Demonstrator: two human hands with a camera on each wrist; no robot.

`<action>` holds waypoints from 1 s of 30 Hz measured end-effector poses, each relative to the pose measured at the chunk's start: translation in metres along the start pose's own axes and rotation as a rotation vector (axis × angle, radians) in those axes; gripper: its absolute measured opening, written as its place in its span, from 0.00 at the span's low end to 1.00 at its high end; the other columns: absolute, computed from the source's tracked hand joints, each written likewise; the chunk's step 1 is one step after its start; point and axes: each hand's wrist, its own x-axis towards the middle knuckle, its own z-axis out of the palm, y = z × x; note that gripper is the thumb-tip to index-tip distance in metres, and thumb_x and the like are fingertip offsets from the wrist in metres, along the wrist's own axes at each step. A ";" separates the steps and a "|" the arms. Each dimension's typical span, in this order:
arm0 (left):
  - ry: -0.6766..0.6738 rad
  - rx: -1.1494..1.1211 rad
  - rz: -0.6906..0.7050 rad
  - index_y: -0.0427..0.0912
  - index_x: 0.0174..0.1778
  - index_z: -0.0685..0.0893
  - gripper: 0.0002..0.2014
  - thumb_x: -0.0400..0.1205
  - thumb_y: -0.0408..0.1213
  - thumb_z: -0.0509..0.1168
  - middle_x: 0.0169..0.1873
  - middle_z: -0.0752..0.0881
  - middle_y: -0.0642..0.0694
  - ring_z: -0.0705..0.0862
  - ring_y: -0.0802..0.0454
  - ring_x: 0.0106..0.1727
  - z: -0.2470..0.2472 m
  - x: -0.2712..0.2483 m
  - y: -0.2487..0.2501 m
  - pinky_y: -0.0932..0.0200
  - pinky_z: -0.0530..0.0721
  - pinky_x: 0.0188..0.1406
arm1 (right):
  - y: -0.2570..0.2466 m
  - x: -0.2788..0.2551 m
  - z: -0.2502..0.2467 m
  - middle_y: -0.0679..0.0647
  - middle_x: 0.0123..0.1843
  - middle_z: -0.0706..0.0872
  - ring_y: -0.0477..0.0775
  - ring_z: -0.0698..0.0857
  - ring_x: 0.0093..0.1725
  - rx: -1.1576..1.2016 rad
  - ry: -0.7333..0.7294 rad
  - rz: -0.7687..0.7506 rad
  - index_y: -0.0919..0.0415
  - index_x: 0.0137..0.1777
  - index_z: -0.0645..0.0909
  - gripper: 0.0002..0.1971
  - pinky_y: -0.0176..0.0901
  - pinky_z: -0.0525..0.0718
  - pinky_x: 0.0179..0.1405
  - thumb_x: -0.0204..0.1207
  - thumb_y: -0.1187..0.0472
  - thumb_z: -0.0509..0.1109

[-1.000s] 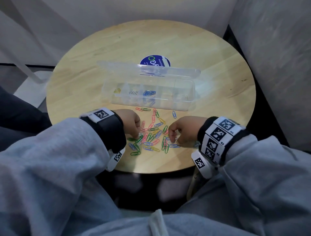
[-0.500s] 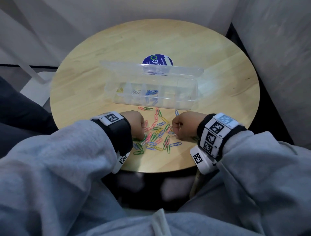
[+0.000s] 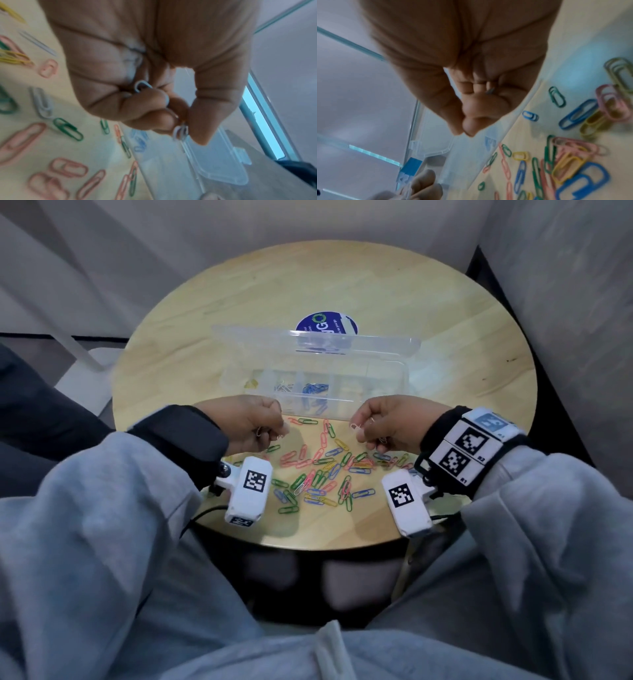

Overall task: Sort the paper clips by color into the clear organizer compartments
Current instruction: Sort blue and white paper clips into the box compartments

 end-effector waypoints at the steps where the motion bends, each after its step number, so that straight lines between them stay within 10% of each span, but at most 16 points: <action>1: -0.004 -0.066 0.001 0.42 0.28 0.69 0.16 0.75 0.19 0.60 0.21 0.76 0.46 0.72 0.60 0.18 0.000 -0.002 0.002 0.73 0.68 0.15 | -0.002 -0.001 -0.001 0.54 0.28 0.75 0.47 0.75 0.26 0.059 -0.011 -0.004 0.60 0.43 0.77 0.12 0.29 0.75 0.19 0.78 0.77 0.60; 8: -0.119 -0.220 -0.162 0.37 0.37 0.78 0.12 0.75 0.27 0.49 0.20 0.76 0.46 0.75 0.55 0.18 0.003 -0.008 0.009 0.73 0.70 0.16 | -0.007 -0.002 0.001 0.57 0.31 0.73 0.43 0.76 0.16 0.293 0.002 0.071 0.65 0.40 0.77 0.15 0.28 0.73 0.15 0.79 0.75 0.50; 17: -0.059 1.086 -0.023 0.47 0.28 0.79 0.10 0.70 0.37 0.74 0.24 0.75 0.53 0.70 0.57 0.27 0.035 -0.004 -0.003 0.67 0.68 0.23 | -0.008 -0.003 -0.002 0.59 0.33 0.72 0.52 0.73 0.30 0.418 0.121 0.052 0.65 0.37 0.72 0.16 0.28 0.76 0.17 0.74 0.81 0.47; 30: 0.012 1.418 0.114 0.55 0.42 0.79 0.11 0.70 0.36 0.71 0.31 0.74 0.55 0.77 0.49 0.41 0.045 0.001 -0.022 0.62 0.70 0.34 | -0.012 -0.005 -0.003 0.59 0.35 0.72 0.53 0.74 0.31 0.352 0.121 0.033 0.66 0.37 0.72 0.22 0.27 0.77 0.18 0.72 0.85 0.41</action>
